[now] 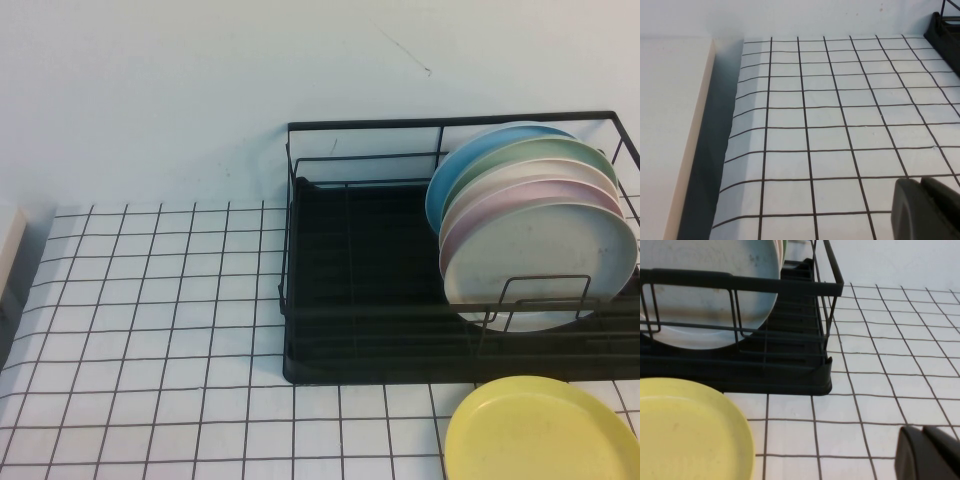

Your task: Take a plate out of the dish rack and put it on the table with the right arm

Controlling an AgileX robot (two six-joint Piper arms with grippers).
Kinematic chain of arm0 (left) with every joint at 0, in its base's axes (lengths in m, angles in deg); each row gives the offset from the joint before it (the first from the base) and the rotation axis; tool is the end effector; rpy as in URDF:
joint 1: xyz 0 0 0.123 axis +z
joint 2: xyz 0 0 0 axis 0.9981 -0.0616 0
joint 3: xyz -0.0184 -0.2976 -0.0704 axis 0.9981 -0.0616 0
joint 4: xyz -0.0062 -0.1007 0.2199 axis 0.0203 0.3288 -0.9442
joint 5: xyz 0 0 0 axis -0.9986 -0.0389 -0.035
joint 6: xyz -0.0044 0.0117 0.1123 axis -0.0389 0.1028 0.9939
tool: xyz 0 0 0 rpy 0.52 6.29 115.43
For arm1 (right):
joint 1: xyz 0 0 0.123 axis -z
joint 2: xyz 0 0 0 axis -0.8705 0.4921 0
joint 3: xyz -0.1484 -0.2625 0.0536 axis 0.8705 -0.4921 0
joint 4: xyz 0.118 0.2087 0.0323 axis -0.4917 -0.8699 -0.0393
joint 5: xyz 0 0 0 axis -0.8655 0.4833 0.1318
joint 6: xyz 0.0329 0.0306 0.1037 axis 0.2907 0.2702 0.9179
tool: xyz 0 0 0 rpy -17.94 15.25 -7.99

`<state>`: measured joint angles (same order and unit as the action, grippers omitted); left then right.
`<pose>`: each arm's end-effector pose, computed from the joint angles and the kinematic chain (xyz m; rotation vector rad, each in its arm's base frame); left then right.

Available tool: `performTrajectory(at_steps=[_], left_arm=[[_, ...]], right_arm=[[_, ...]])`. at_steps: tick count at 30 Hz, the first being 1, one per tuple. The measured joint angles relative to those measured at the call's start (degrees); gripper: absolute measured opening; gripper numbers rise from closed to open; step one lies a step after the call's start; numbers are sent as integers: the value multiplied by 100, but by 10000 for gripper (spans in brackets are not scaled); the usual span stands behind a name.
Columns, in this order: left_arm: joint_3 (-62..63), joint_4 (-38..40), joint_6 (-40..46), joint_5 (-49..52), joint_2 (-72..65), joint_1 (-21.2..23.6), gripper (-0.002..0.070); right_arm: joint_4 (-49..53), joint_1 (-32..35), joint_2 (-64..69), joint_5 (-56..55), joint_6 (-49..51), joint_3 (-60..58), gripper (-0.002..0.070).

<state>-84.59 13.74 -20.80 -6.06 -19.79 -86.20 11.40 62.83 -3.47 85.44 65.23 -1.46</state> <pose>0.0432 -0.0047 0.1733 -0.0488 1.8161 -0.0949 0.0429 -0.0043 0.1685 -0.0474 1.8441 -0.1252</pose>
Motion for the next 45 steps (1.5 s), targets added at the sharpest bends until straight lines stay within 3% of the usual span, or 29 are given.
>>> performTrajectory(at_steps=[8,11,22,28,30,36,40,45], left_arm=[[0,0,0,0,0,0,-3],[0,0,0,0,0,0,-3],[0,0,-24,0,0,0,-3],[0,0,-24,0,0,0,-3],[0,0,-24,0,0,0,-3],[0,0,-24,0,0,0,-3],[0,0,-24,0,0,0,-3],[0,0,-24,0,0,0,-3]], right_arm=[[29,0,0,-59,0,0,-3],[127,0,0,-549,0,-38,-3],[337,0,0,-5499,-389,-38,-4],[-163,0,-8,-6046,-988,-38,-4],[-202,0,-8,-5600,-1028,18,-4],[467,0,191,-2136,-1148,1220,-4],[654,0,846,-506,-1177,2288,-4],[-120,0,2062,1175,-2033,3383,-4]])
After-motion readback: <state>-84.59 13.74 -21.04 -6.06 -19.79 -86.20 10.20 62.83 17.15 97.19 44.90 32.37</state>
